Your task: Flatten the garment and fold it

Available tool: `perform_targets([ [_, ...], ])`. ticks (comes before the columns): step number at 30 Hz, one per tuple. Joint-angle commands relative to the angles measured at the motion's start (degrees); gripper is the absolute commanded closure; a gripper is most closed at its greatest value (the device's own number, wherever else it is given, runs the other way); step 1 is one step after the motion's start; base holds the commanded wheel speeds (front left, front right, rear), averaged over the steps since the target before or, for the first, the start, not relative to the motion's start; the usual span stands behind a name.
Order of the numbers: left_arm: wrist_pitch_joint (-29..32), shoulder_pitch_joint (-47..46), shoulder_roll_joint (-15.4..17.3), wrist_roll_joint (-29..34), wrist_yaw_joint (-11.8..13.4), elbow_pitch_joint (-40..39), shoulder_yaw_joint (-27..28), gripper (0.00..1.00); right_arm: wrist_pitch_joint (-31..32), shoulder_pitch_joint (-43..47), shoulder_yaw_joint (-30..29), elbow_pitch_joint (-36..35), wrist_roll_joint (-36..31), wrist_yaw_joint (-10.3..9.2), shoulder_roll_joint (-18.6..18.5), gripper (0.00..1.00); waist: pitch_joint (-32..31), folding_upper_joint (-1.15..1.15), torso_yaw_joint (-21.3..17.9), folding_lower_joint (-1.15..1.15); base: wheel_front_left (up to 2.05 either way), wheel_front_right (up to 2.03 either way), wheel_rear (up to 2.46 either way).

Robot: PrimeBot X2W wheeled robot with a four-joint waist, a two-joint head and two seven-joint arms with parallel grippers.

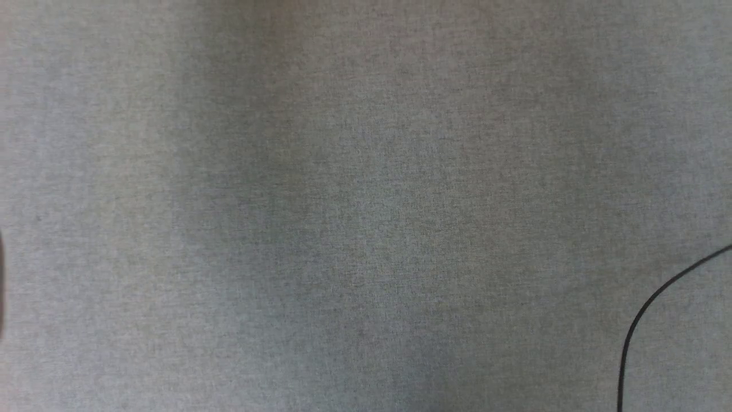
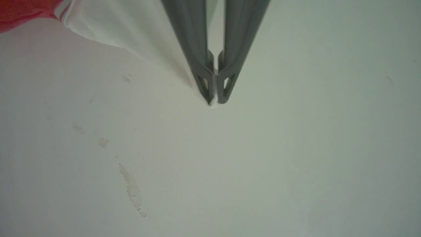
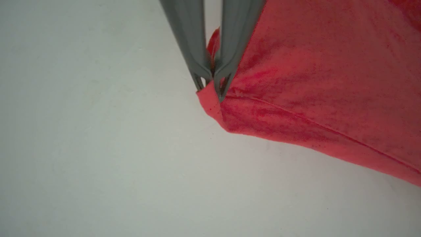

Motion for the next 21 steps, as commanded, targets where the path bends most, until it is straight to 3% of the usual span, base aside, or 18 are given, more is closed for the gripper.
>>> perform_targets([
  [1,-0.28,3.18,0.71,-0.69,-0.34,-1.6,0.51,1.0,-0.68,3.12,1.7,0.51,1.04,-0.04,-0.03,1.0,-1.7,0.0,0.25,-0.01,0.0,0.0,0.0],
  [13,-0.31,39.72,-0.11,-5.89,-0.44,-16.47,6.46,1.0,-3.5,25.76,14.56,-2.79,10.8,-0.04,-2.59,1.0,-10.99,0.0,1.54,-0.01,0.0,0.0,0.0],
  [14,-0.31,39.72,-0.11,-5.89,-0.44,-16.47,6.46,1.0,-3.5,25.76,14.56,-2.79,10.8,-0.04,-2.59,1.0,-10.99,0.0,1.54,-0.01,0.0,0.0,0.0],
  [21,-0.31,66.38,-1.58,-5.07,-0.44,-25.71,6.73,1.0,-2.56,40.95,22.53,-8.78,15.41,-0.04,-6.5,1.0,-18.97,0.0,2.12,-0.01,0.0,0.0,0.0],
])
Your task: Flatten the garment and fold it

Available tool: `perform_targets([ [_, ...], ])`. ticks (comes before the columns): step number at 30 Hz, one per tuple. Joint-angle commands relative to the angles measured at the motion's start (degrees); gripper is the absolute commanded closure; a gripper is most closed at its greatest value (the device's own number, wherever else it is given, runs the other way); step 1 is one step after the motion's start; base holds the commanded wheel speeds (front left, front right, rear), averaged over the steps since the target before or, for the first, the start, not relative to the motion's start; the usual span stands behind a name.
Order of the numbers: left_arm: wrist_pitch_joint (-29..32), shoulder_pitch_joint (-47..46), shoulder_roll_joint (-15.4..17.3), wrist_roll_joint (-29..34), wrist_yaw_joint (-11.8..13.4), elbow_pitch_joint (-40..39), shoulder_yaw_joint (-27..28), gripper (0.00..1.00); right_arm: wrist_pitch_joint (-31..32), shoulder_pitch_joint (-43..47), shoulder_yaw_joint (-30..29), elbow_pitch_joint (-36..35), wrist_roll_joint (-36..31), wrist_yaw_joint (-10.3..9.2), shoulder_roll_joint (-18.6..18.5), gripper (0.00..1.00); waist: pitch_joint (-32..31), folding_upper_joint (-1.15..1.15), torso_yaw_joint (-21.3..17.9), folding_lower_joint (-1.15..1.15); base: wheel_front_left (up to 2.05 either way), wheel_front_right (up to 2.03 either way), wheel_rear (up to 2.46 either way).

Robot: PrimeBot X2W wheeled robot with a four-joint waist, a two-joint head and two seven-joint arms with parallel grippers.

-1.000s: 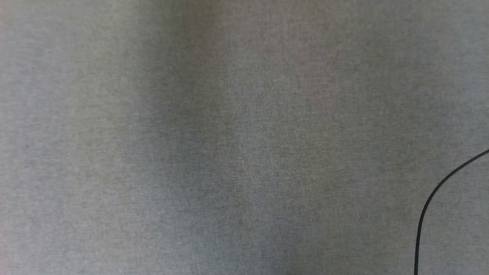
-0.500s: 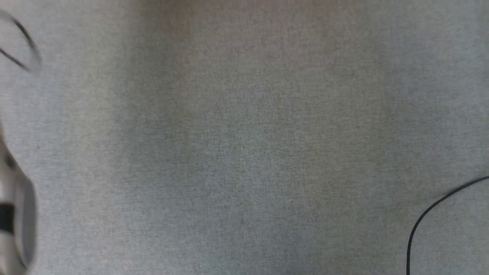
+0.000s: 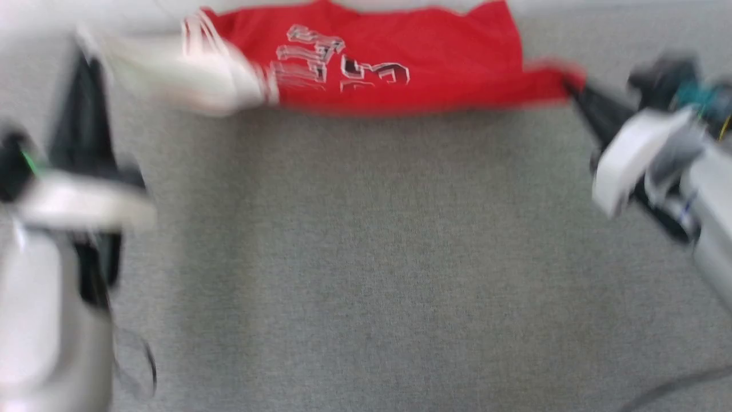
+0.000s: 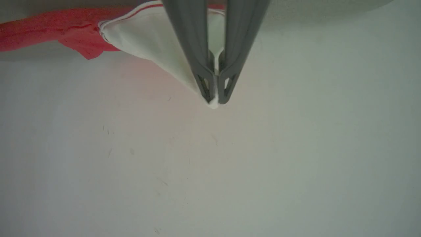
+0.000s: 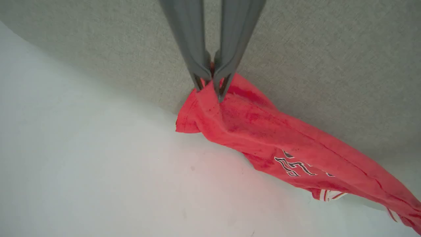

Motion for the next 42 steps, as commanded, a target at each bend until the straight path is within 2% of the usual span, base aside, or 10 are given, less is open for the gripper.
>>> perform_targets([
  [1,-0.28,5.22,-0.34,0.42,-0.25,-1.61,0.39,1.0,0.53,2.86,1.12,-1.25,1.12,-0.05,-1.18,1.0,-5.33,0.0,0.71,0.02,0.0,0.0,0.0],
  [7,0.27,23.37,-0.54,-0.35,0.31,-4.38,1.17,1.0,2.48,12.37,5.71,-6.0,3.33,-0.05,-5.31,1.0,-10.3,0.0,0.78,0.02,0.0,0.0,0.0],
  [8,0.27,23.37,-0.54,-0.35,0.31,-4.38,1.17,1.0,2.48,12.37,5.71,-6.0,3.33,-0.05,-5.31,1.0,-10.3,0.0,0.78,0.02,0.0,0.0,0.0],
  [12,2.04,33.29,-0.76,-1.55,0.77,-6.66,1.57,1.0,3.3,18.1,7.03,-8.51,5.2,-0.05,-8.5,1.0,-13.13,0.0,1.13,0.02,0.0,0.0,0.0],
  [16,4.23,41.45,-0.57,-1.96,1.55,-9.98,1.7,1.0,3.86,23.24,7.06,-10.16,6.73,-0.05,-10.92,1.0,-15.63,0.0,1.91,0.02,0.0,0.0,0.0],
  [25,10.82,54.96,-1.54,-4.62,2.28,-12.94,0.57,1.0,5.94,34.96,5.72,-13.34,8.43,-0.05,-13.2,1.0,-19.36,0.0,3.21,0.02,0.0,0.0,0.0],
  [33,18.04,60.88,-2.07,-7.92,2.59,-12.71,-0.99,1.0,8.33,42.86,2.32,-15.61,8.16,-0.05,-14.78,1.0,-19.41,0.0,3.61,0.02,0.0,0.0,0.0],
  [37,17.53,58.8,-1.46,-6.5,2.75,-12.49,-1.69,1.0,8.36,44.24,-1.16,-16.82,7.67,-0.05,-14.47,1.0,-18.94,0.0,4.03,0.02,0.0,0.0,0.0],
  [42,14.64,51.35,0.31,-2.6,2.86,-13.25,-2.61,1.0,8.83,44.63,-6.69,-19.07,6.44,-0.05,-13.64,1.0,-18.9,0.0,4.42,0.02,0.0,0.0,0.0],
])
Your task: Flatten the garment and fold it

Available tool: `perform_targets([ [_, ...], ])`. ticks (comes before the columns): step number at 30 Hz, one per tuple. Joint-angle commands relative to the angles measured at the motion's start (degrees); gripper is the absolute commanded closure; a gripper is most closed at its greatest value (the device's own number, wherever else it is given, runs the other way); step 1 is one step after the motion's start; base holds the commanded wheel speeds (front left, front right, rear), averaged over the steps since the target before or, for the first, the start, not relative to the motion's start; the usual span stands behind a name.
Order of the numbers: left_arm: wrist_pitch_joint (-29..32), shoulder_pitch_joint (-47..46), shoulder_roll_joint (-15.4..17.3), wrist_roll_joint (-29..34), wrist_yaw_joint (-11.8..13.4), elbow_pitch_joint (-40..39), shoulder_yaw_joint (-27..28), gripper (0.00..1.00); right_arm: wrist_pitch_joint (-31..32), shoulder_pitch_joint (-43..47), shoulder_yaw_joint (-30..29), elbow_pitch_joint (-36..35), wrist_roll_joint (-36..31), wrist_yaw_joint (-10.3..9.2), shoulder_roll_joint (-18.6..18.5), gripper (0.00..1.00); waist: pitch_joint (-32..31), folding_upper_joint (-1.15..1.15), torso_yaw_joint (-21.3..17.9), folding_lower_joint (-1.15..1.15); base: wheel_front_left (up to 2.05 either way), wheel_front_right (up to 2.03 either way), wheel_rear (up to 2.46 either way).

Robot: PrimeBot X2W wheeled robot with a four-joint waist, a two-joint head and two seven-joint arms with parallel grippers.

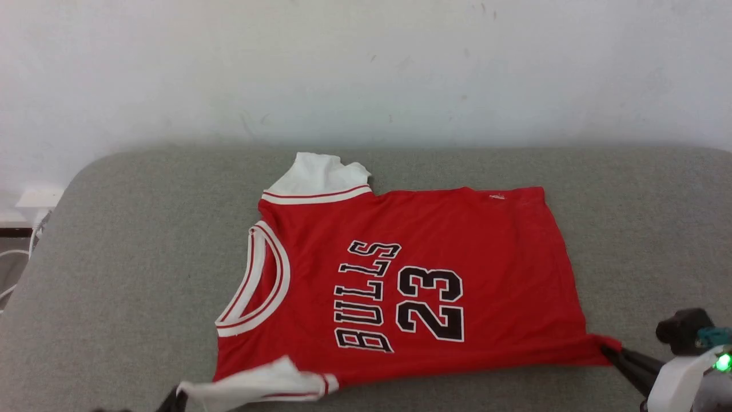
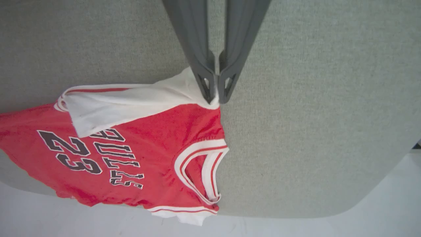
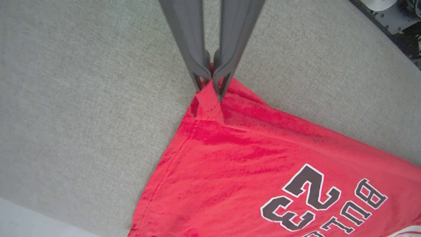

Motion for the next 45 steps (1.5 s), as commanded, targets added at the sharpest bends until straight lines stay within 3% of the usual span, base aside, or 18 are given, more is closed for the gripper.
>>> perform_targets([
  [1,-0.59,-2.7,0.78,0.97,-0.16,-0.16,-0.39,1.0,0.31,0.83,-1.26,-0.5,-0.56,-0.06,0.41,1.0,0.02,0.0,0.02,0.0,0.0,0.0,0.0],
  [9,-1.53,-17.67,2.66,3.42,-2.06,3.67,-5.56,1.0,4.05,-0.57,-6.15,-2.8,-3.67,-0.06,3.59,1.0,2.06,0.0,-1.53,0.0,0.0,0.0,0.0],
  [18,-5.06,-35.07,1.98,4.03,-2.57,17.99,-7.48,1.0,6.82,-6.78,-8.73,-0.93,-6.45,-0.06,7.31,1.0,8.95,0.0,-3.09,0.0,0.0,0.0,0.0],
  [26,-8.42,-47.15,1.71,5.02,-2.86,33.39,-9.83,1.0,9.43,-16.21,-5.54,5.22,-7.63,-0.06,9.58,1.0,15.35,0.0,-3.91,0.0,0.0,0.0,0.0],
  [33,-8.33,-52.39,0.74,4.21,-3.09,48.48,-13.87,1.0,12.84,-21.6,-0.27,11.25,-7.24,-0.06,10.78,1.0,18.68,0.0,-4.28,0.0,0.0,0.0,0.0],
  [40,-6.69,-53.11,0.59,-3.06,-3.14,54.54,-21.73,1.0,13.97,-23.13,2.94,11.53,-4.57,-0.06,9.8,1.0,17.32,0.0,-4.71,0.0,0.0,0.0,0.0],
  [41,-6.86,-53.19,1.05,-3.91,-3.14,54.67,-22.76,1.0,13.68,-23.13,3.08,11.32,-4.32,-0.06,9.55,0.9,16.72,0.0,-4.67,0.0,0.0,0.0,0.0],
  [42,-6.89,-53.28,1.59,-4.86,-3.14,54.76,-23.72,0.73,13.29,-23.04,3.15,10.95,-4.01,-0.06,9.27,0.55,16.11,0.0,-4.57,0.0,0.0,0.0,0.0],
  [43,-7.25,-53.63,2.43,-5.35,-3.14,54.75,-24.64,0.0,12.5,-22.88,2.94,10.45,-3.79,-0.06,8.87,0.0,15.43,0.0,-4.37,0.0,0.0,0.0,0.0],
  [45,-7.99,-54.06,3.22,-5.79,-3.14,54.52,-25.31,0.0,11.61,-22.66,2.61,9.94,-3.8,-0.06,8.42,0.0,14.77,0.0,-4.18,0.0,0.0,0.0,0.0],
])
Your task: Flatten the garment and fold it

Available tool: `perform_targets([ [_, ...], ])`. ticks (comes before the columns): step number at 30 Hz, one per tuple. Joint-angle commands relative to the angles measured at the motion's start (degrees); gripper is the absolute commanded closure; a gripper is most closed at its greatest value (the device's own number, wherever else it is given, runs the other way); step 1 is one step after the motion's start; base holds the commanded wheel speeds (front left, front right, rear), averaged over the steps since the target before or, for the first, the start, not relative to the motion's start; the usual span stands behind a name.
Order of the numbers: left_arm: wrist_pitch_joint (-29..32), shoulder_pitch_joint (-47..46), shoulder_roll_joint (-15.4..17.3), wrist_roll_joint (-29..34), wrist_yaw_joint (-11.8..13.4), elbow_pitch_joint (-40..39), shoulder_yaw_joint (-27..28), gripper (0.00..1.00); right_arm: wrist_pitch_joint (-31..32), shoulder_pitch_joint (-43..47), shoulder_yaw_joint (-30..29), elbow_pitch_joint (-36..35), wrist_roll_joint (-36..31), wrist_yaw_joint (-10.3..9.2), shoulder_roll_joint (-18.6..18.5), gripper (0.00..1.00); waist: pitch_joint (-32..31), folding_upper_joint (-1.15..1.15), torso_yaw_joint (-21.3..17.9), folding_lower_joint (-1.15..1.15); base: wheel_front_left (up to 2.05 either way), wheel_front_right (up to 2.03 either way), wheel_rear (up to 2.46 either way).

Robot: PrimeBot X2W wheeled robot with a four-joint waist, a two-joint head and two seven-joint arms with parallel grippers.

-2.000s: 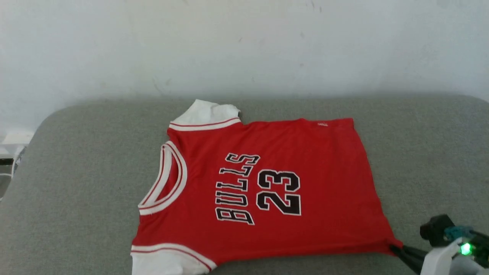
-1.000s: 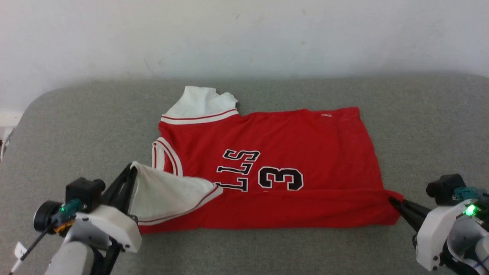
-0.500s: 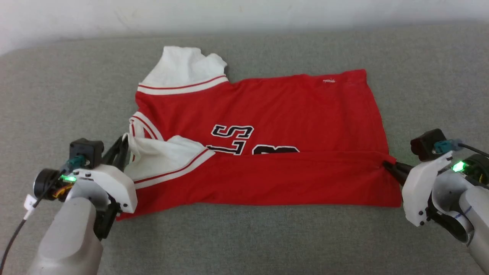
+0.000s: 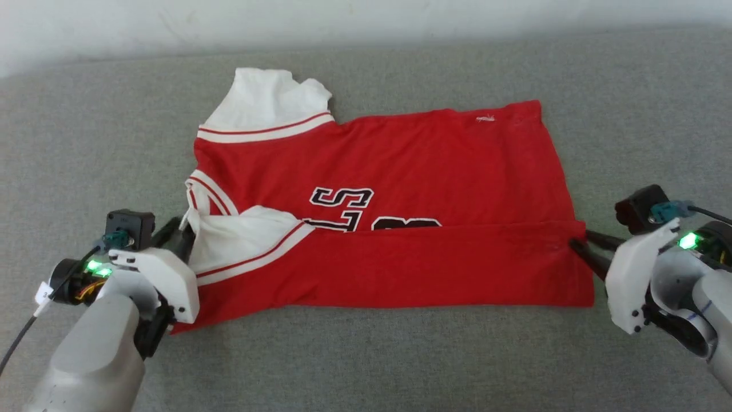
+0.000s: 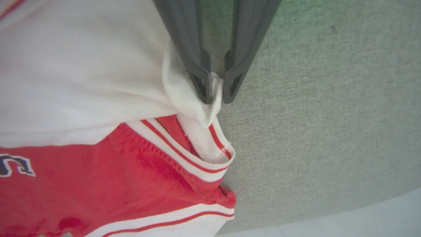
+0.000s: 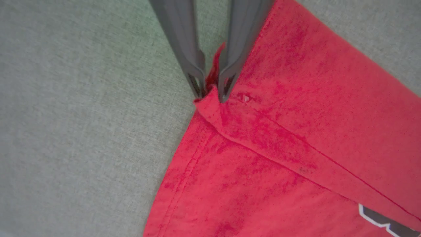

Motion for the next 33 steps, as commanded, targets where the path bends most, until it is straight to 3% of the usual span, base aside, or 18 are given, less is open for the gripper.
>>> perform_targets([
  [1,0.46,1.51,-0.01,-0.25,-0.38,1.3,-1.22,0.0,-0.6,0.93,-0.04,-0.21,-0.08,-0.12,-0.6,0.0,-2.02,0.0,0.54,-0.01,0.0,0.0,0.0],
  [6,0.27,-0.49,4.05,-1.51,-0.39,-2.06,-3.44,0.0,-3.34,3.82,-2.93,-3.16,-0.12,-0.12,-2.88,0.0,-5.52,0.0,1.09,-0.01,0.0,0.0,0.0],
  [11,7.23,-2.06,9.02,-2.89,-0.39,-8.88,-7.32,0.0,-3.05,6.82,-5.95,-6.61,-0.74,-0.12,-3.97,0.0,-7.54,0.0,1.32,-0.01,0.0,0.0,0.0],
  [14,14.13,-3.15,11.67,-4.99,-0.39,-14.16,-10.03,0.0,-2.1,8.57,-8.07,-8.29,-1.58,-0.12,-3.8,0.0,-7.95,0.0,1.61,-0.01,0.0,0.0,0.0],
  [20,34.44,-5.61,15.93,-15.3,-0.39,-24.9,-16.4,0.0,0.08,10.86,-10.72,-11.08,-3.61,-0.12,-2.74,0.0,-7.49,0.0,2.25,-0.01,0.0,0.0,0.0],
  [27,52.27,-8.82,17.73,-23.75,-0.39,-26.65,-21.99,0.0,2.85,10.13,-11.04,-13.19,-4.74,-0.12,-1.5,0.0,-5.96,0.0,1.47,-0.01,0.0,0.0,0.0],
  [33,57.48,-9.03,17.25,-24.36,-0.39,-23.02,-26.3,0.0,3.92,8.43,-10.01,-13.48,-4.81,-0.12,-0.62,0.0,-4.45,0.0,-0.01,-0.01,0.0,0.0,0.0],
])
